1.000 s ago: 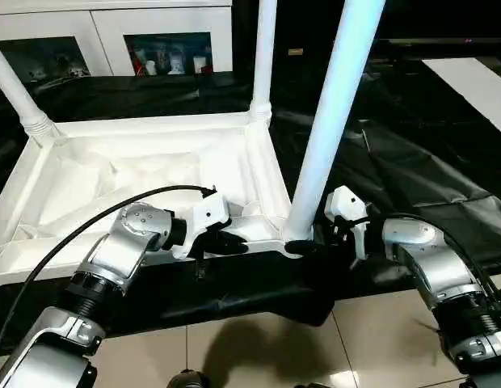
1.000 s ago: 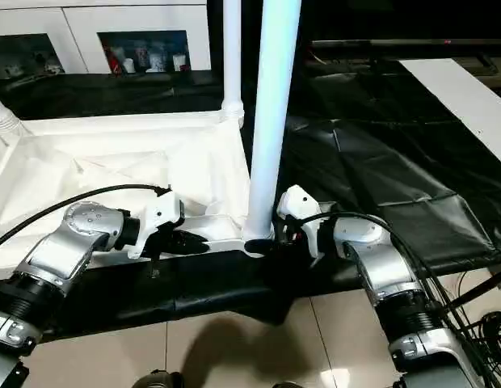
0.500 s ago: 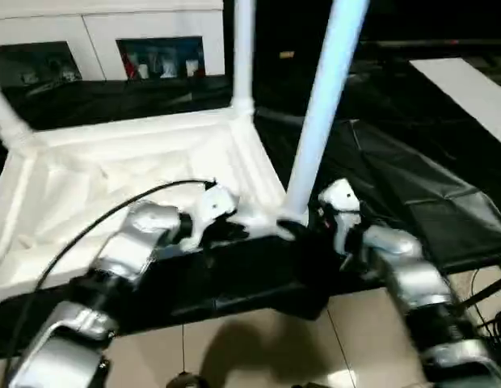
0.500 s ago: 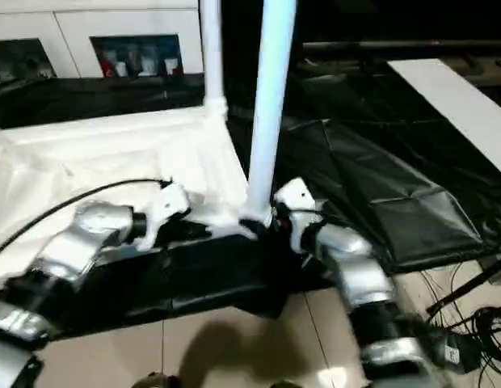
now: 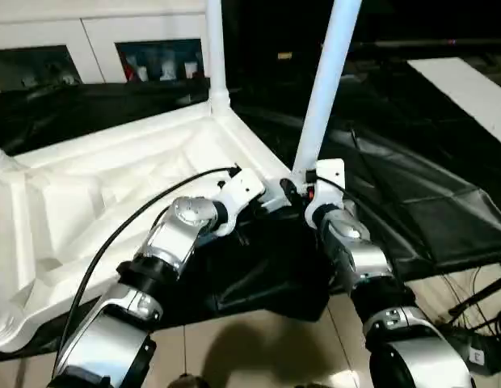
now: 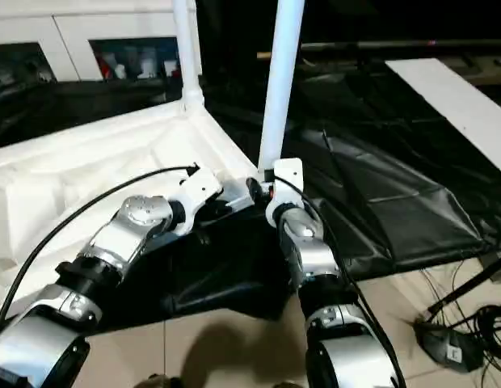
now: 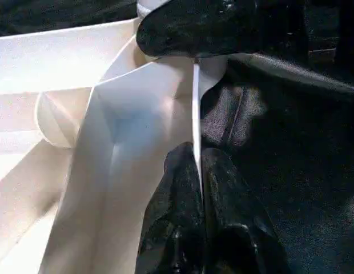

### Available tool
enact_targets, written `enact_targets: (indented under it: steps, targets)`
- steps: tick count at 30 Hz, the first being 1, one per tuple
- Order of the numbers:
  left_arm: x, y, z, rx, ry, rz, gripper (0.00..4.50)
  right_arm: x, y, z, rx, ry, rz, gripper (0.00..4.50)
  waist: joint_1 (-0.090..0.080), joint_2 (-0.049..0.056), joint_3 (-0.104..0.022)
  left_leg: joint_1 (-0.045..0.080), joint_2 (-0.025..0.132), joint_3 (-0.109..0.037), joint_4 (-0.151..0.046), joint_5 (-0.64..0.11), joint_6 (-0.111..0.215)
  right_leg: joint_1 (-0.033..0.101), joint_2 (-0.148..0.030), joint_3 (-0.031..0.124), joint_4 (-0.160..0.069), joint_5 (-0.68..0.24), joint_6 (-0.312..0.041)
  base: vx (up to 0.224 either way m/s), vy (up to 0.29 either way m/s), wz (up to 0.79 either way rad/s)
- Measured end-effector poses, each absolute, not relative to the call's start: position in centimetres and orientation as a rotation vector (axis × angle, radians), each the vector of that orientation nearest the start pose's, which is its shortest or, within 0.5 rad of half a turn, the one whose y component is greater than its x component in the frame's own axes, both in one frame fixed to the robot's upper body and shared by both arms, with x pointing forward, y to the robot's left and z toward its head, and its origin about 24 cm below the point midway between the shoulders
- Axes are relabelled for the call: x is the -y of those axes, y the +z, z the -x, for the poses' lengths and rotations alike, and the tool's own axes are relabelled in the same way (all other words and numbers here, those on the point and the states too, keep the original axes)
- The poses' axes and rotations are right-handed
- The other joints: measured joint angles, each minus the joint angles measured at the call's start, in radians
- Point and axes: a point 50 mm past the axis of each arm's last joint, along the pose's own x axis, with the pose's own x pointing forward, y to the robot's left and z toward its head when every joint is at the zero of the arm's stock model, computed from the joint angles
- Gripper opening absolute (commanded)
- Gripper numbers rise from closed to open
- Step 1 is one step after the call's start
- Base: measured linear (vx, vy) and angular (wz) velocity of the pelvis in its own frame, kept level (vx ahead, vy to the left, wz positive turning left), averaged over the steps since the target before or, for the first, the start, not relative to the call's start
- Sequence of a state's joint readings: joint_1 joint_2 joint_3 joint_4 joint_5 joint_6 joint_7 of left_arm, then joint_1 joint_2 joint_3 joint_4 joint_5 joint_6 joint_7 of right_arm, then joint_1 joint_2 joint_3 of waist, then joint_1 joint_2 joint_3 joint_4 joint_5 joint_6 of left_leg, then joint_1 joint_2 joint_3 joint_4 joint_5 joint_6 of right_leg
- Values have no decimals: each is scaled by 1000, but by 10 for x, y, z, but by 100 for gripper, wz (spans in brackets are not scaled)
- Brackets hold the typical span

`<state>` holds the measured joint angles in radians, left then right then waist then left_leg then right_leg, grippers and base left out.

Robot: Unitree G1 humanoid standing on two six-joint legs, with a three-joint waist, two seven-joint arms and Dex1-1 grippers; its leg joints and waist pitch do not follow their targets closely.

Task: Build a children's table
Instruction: Rotate leg to tighten

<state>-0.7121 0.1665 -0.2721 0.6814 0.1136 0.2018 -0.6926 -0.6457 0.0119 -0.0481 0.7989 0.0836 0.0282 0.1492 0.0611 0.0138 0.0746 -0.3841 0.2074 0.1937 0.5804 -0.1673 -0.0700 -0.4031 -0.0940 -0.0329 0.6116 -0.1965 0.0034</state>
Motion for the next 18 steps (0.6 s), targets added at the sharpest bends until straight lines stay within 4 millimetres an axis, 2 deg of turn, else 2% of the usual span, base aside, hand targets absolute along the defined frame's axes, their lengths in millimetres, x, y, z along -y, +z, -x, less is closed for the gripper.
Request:
enact_targets:
  steps: [1,2,6,7,9,16,18]
  targets:
    - [-82,61,-350,-343,-914,-432,0,97,43,-356,-204,278,-71,272,0,2,0,0,0,0,-1,0,0,0,0,0,0,0,0,0,0,0]
    - [-82,61,-350,-341,-916,-432,0,97,43,-356,-199,280,-72,328,0,3,0,0,0,0,-1,0,0,0,0,0,-1,0,0,0,0,0]
    - [-88,61,-348,-338,-933,-426,0,98,43,-353,-172,332,-65,351,-1,10,-1,0,0,0,-3,0,0,-1,0,-1,-1,0,1,0,0,0]
    - [-88,61,-348,-337,-941,-424,0,99,43,-352,-169,346,-52,370,-1,12,-1,0,0,0,-4,0,0,-1,0,-2,-1,0,1,0,0,0]
    - [-91,61,-345,-333,-957,-428,0,107,44,-349,-166,393,-21,370,-1,12,-1,-1,0,1,-5,0,0,-2,0,-2,-1,-1,1,0,0,0]
    - [-114,62,-332,-337,-1102,-438,0,145,58,-326,-198,778,148,370,5,10,1,-2,1,1,-5,0,0,-2,1,-4,-1,-4,6,0,0,0]
    - [-119,62,-328,-342,-1138,-437,0,150,60,-322,-208,857,169,370,7,10,1,-2,1,1,-4,1,1,-2,1,-3,-1,-4,6,0,0,0]
